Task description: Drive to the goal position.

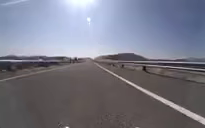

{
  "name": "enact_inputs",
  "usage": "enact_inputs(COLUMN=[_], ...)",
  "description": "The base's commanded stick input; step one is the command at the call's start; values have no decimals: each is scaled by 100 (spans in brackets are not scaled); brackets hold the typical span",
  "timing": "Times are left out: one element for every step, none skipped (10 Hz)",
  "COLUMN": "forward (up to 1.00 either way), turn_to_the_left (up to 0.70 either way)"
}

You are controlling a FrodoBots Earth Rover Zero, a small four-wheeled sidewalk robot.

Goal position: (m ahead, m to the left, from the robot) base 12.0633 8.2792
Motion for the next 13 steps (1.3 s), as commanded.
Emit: enact_inputs(forward=[70,70,70,70,70,70,70,70,70,70,70,70,70], turn_to_the_left=[0,0,0,0,0,0,0,0,0,0,0,0,0])
